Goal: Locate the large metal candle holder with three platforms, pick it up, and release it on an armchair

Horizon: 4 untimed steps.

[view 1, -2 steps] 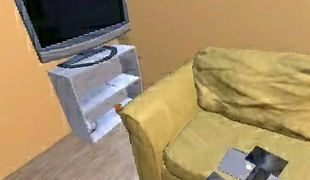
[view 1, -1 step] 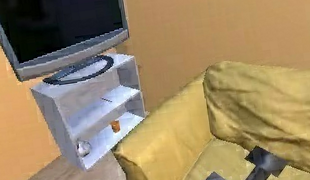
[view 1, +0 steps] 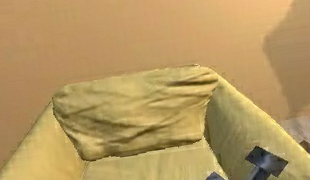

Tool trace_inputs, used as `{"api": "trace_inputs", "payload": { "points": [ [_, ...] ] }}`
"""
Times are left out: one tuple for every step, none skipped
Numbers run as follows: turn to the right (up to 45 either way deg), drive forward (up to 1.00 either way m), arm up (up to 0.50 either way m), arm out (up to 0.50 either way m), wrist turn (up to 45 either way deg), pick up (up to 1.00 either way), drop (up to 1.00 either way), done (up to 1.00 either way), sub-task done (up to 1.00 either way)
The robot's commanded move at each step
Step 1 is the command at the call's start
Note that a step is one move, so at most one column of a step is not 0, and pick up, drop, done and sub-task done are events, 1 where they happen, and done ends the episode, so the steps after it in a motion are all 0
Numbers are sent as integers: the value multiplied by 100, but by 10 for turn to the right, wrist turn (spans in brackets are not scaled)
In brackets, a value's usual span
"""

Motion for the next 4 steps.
{"api": "trace_inputs", "payload": {
  "points": [
    [360,0,0,0,0,0,0,0,0],
    [-450,0,0,0,0,0,0,0,0],
    [-330,0,0,0,0,0,0,0,0],
    [450,0,0,0,0,0,0,0,0]
  ]
}}
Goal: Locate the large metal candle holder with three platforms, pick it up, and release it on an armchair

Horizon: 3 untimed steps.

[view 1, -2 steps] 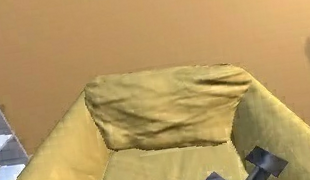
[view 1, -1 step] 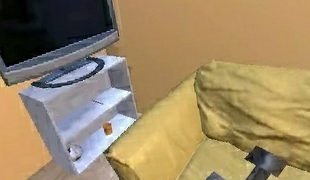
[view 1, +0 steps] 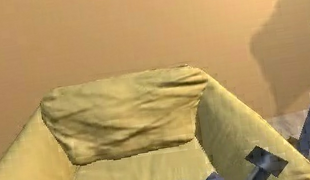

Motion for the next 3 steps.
{"api": "trace_inputs", "payload": {
  "points": [
    [330,0,0,0,0,0,0,0,0],
    [-450,0,0,0,0,0,0,0,0],
    [-300,0,0,0,0,0,0,0,0]
  ]
}}
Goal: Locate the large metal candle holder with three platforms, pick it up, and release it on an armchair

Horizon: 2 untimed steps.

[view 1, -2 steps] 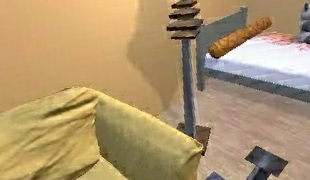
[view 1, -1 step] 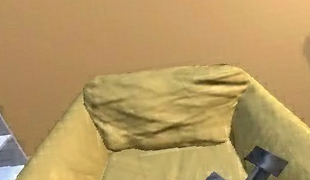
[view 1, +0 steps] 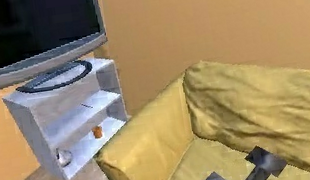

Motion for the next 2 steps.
{"api": "trace_inputs", "payload": {
  "points": [
    [450,0,0,0,0,0,0,0,0],
    [300,0,0,0,0,0,0,0,0]
  ]
}}
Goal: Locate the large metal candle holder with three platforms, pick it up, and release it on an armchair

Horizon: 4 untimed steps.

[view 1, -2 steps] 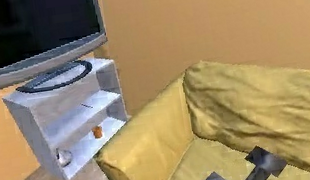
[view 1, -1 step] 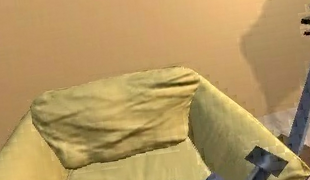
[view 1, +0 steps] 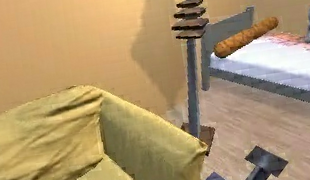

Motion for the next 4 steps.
{"api": "trace_inputs", "payload": {
  "points": [
    [-390,0,0,0,0,0,0,0,0],
    [0,20,0,0,0,0,0,0,0],
    [30,0,0,0,0,0,0,0,0],
    [60,0,0,0,0,0,0,0,0]
  ]
}}
